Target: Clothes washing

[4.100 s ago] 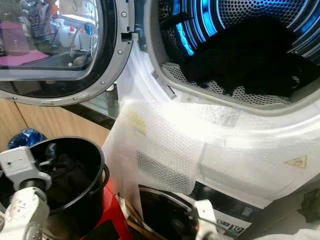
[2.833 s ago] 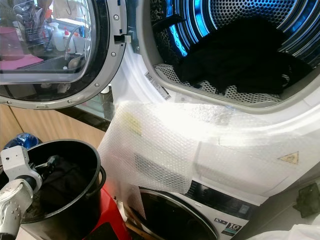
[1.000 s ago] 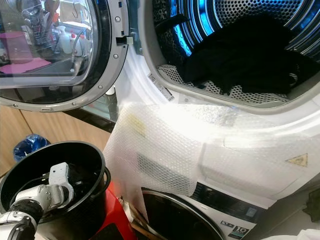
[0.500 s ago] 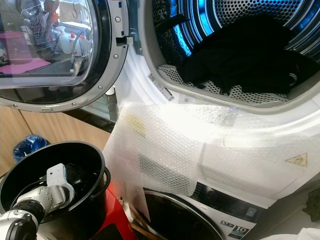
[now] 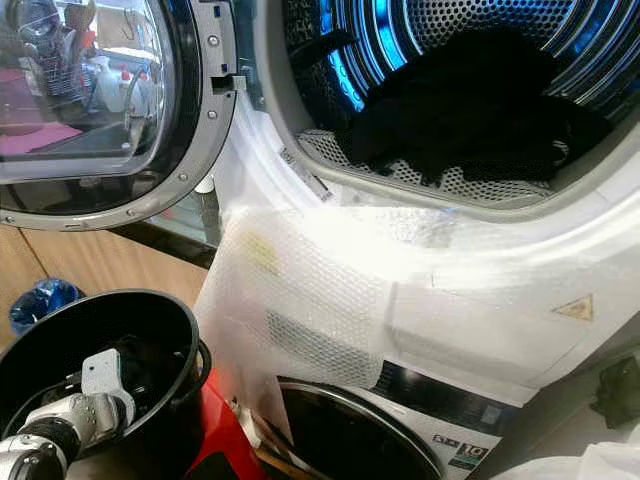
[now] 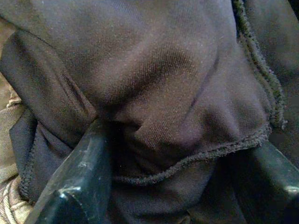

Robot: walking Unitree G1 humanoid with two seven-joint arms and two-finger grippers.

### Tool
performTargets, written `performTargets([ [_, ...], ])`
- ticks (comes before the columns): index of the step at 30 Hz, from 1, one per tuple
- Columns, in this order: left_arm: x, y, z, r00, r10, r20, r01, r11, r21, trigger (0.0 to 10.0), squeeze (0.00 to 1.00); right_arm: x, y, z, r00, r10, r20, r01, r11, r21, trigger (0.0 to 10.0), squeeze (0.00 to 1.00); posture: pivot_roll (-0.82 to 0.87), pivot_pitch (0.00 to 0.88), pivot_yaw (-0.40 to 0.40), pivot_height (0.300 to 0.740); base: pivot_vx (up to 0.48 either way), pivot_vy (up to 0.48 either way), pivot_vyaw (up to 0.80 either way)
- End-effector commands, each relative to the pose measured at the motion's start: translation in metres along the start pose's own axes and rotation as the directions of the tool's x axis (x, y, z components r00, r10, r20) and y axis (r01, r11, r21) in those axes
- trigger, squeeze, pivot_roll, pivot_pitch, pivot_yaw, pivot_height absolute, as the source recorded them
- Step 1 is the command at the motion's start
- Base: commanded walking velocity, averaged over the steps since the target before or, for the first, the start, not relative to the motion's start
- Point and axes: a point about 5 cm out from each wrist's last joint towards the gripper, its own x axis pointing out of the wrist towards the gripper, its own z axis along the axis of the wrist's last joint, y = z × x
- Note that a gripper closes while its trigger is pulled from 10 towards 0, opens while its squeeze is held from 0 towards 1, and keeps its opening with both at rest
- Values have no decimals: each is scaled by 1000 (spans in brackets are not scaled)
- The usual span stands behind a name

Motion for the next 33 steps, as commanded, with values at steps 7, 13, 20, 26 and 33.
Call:
performTargets([
  [7,2,5,-17,999,12,-53,-13,1000,-7,0,0,-1,-7,2,1000,-16,10,16,999,29,10000,0,-61,0,-21,740,0,0,0],
  [13,3,3,-18,999,2,-54,-4,999,-33,0,0,-1,-8,4,1000,-20,12,19,999,33,10000,0,-56,0,-26,740,0,0,0],
  [20,3,4,-20,998,1,-56,-4,999,-45,0,0,-1,-7,5,1000,-15,14,15,999,30,10000,0,-47,0,-25,740,0,0,0],
  [26,3,4,-22,998,-6,-58,2,998,-57,0,0,-1,-5,6,1000,-11,14,11,1000,16,10000,0,-38,0,-26,740,0,0,0],
  [33,3,2,-19,999,-20,-38,15,991,-132,0,0,-1,1,14,1000,2,30,-2,1000,-5,10000,0,-12,0,-39,740,0,0,0],
])
